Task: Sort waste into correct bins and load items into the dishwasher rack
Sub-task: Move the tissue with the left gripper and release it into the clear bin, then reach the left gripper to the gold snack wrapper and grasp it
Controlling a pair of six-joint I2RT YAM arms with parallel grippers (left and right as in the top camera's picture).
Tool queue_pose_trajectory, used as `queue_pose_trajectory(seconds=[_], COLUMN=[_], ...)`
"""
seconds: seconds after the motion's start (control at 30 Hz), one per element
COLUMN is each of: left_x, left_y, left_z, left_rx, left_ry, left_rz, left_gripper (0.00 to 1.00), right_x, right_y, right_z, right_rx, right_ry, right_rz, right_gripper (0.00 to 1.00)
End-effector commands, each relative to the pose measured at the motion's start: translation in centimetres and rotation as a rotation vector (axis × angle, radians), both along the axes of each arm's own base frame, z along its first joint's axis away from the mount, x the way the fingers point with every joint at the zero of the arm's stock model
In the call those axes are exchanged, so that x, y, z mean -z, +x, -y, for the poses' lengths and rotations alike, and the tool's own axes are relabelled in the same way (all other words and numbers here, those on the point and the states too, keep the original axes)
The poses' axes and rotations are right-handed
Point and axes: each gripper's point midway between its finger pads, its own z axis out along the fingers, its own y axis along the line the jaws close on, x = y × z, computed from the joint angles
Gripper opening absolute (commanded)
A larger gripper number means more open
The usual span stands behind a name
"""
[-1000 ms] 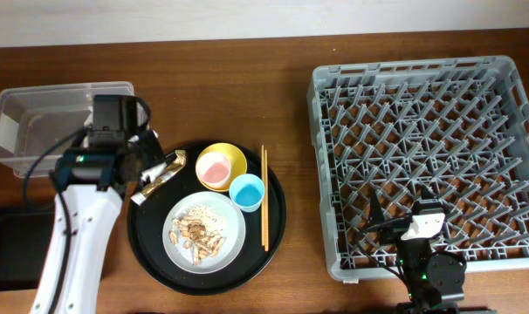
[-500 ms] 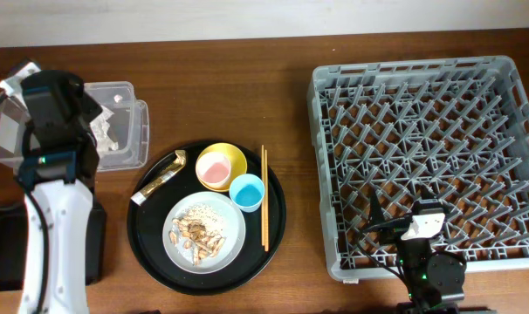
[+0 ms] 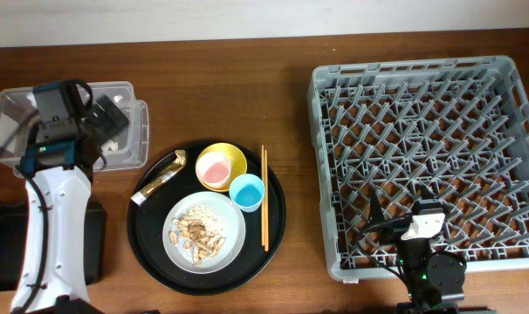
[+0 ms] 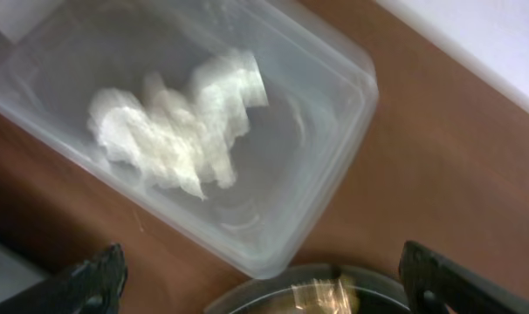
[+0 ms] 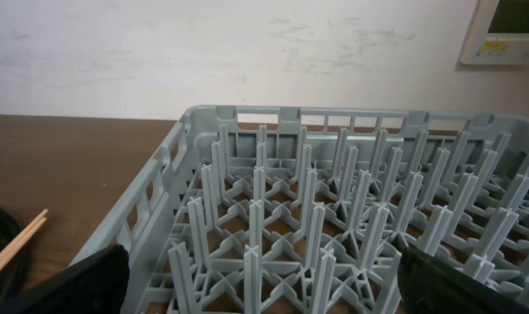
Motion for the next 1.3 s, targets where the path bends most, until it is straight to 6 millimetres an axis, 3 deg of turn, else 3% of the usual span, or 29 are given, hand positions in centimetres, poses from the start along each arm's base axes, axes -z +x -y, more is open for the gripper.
queue_pose_trajectory(seconds=[0.0, 0.2, 0.23, 0.3, 0.5, 0.63, 0.73, 1.03, 1.27], left_x=[1.0, 2.8, 3.0, 3.4, 6.1, 8.7, 9.7, 10.5, 12.7], left_y=[-2.7, -6.3, -6.6, -7.2, -9.6, -11.6, -11.0, -7.4, -7.1], left_z=[7.0, 9.2, 9.2, 9.3, 9.2, 8.5, 8.5, 8.4, 10.2], left_rx=[0.218, 0.235, 0.232, 0.209, -0.118, -0.486, -0.601, -0.568, -0.631], left_ry=[-0.322, -0.407, -0.398, -0.372, -0.409, -0.449, -0.500, -0.540, -0.574], left_rz=[-0.087, -0.251, -0.269, -0.305, -0.399, -0.407, -0.350, -0.206, -0.256], left_gripper=[0.99, 0.94, 0.91, 0.73, 0.65, 0.48, 0.46, 0.46, 0.46], right_x=[0.3, 0.3, 0.3, 0.3, 0.3, 0.3, 0.3, 0.3, 0.4], right_y=[0.0, 0.0, 0.0, 0.0, 0.0, 0.0, 0.0, 0.0, 0.0], right_z=[0.0, 0.0, 0.0, 0.0, 0.0, 0.0, 0.0, 0.0, 0.0], right_rx=[0.005, 0.004, 0.004, 0.004, 0.004, 0.004, 0.004, 0.004, 0.004], right_ry=[0.003, 0.003, 0.003, 0.003, 0.003, 0.003, 0.003, 0.003, 0.003], right_rz=[-0.006, -0.006, -0.006, -0.006, -0.006, -0.006, -0.006, -0.006, -0.006], right_gripper=[0.98, 0.98, 0.98, 0.98, 0.98, 0.98, 0.98, 0.98, 0.98])
